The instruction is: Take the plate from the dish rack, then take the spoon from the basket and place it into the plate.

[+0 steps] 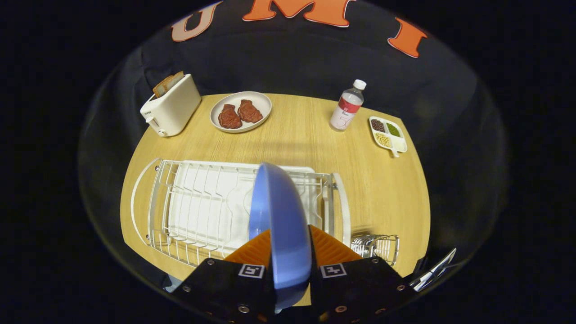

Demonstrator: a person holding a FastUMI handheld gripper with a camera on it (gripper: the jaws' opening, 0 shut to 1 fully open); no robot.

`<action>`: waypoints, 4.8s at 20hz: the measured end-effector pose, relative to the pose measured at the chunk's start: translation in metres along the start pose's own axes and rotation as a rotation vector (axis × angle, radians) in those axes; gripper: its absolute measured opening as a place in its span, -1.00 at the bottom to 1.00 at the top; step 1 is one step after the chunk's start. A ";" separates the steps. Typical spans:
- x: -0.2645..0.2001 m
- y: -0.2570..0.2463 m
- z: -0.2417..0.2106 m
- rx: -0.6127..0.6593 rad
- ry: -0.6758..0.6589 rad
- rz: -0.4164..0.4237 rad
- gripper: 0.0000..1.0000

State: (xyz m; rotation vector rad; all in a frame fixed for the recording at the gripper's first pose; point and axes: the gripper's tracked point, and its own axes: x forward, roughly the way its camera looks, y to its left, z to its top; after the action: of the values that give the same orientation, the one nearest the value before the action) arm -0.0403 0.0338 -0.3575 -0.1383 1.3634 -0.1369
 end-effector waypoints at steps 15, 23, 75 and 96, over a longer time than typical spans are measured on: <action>-0.071 -0.044 -0.085 0.233 -0.020 0.298 -0.43; -0.072 -0.047 -0.160 0.383 -0.020 0.500 -0.43; 0.012 -0.119 -0.201 0.094 -0.465 0.138 0.38; 0.015 -0.181 -0.153 0.071 -0.670 0.100 -0.73</action>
State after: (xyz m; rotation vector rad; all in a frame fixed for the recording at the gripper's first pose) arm -0.1903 -0.1501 -0.3701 -0.0468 0.6945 -0.0460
